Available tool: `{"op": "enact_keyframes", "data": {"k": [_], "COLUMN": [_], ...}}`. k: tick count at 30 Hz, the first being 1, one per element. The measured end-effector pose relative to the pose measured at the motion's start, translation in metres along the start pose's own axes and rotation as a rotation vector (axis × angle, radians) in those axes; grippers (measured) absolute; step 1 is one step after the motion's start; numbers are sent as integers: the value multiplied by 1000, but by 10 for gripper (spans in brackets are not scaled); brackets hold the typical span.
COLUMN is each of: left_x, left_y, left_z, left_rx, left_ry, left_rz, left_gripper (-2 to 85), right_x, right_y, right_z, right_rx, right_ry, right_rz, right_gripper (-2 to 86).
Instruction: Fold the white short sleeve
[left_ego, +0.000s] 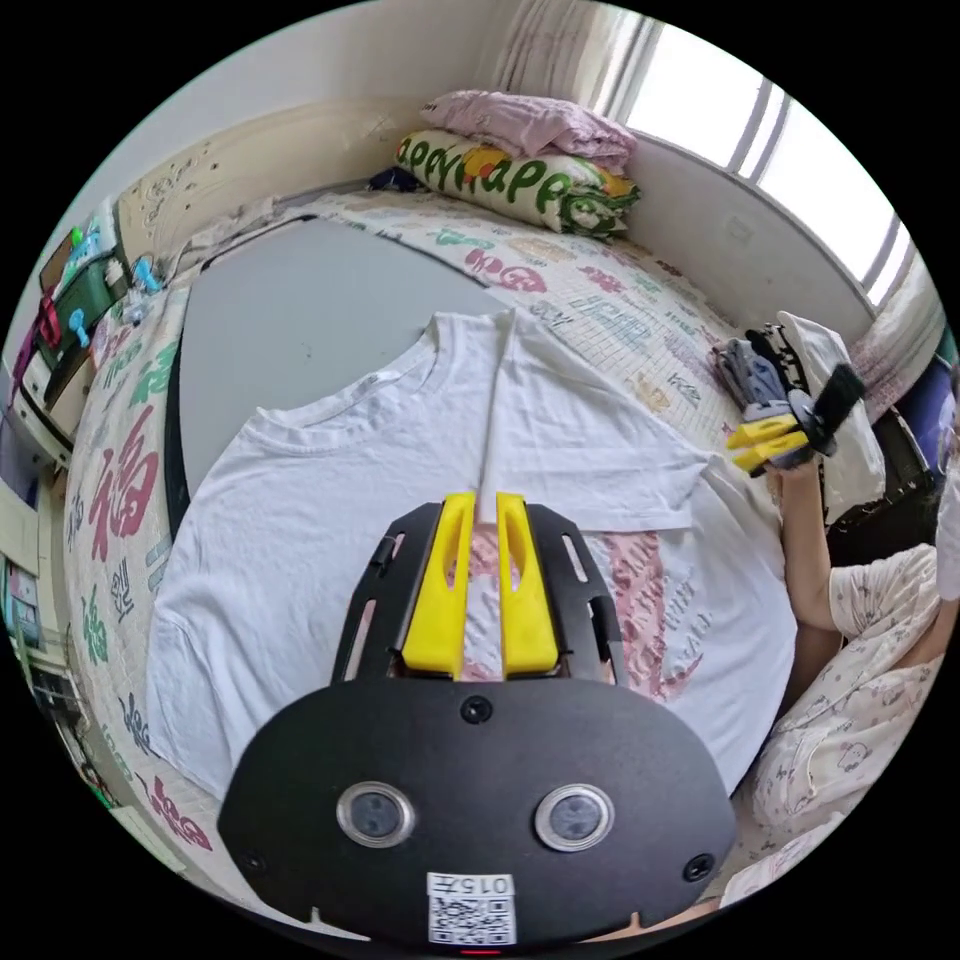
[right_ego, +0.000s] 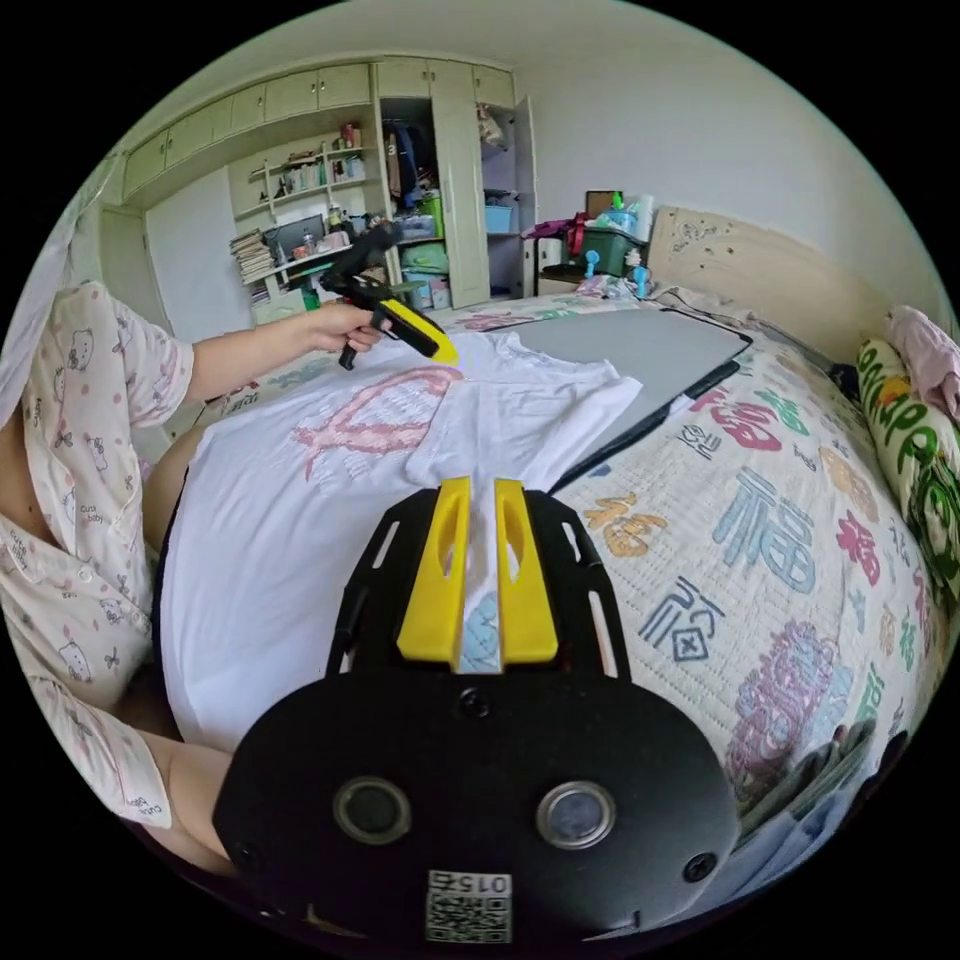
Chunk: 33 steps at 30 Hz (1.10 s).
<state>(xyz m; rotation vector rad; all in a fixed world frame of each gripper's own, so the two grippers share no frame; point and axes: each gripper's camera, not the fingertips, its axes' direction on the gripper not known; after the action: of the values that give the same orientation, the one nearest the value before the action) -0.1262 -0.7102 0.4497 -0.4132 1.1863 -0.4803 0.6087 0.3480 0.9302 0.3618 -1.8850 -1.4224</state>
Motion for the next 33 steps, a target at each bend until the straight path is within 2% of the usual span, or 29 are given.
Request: {"op": "enact_keyframes", "data": {"k": [2,6,10,17,23,25,27,29,31,33], "left_x": [35,114,148,181,187,177,143,103,37,-14], "left_y": [-4,-25,-32,10,72,97,146,196,291,379], "left_z": [-6,20,66,108,115,106,70,32,-29,-72], "left_rx": [40,10,-51,-122,-122,-91,30,146,301,371], "left_ry": [79,194,347,400,321,346,426,466,354,182], "left_rz": [85,270,312,344,349,320,240,147,-39,-249], "left_gripper": [52,62,64,60,55,56,55,54,54,58], "right_x": [15,16,6,17,34,41,47,48,43,41], "right_y": [5,-10,-31,-50,-57,-61,-70,-86,-95,-106], "right_z": [2,24,43,50,34,19,-6,-51,-69,-61], "right_rx": [-60,-132,-172,-199,-211,-176,-91,139,290,328], "right_ry": [62,31,59,97,77,69,55,36,19,15], "right_rz": [62,58,12,24,33,49,72,101,66,18], "right_gripper": [69,88,80,41,48,52,54,53,54,63]}}
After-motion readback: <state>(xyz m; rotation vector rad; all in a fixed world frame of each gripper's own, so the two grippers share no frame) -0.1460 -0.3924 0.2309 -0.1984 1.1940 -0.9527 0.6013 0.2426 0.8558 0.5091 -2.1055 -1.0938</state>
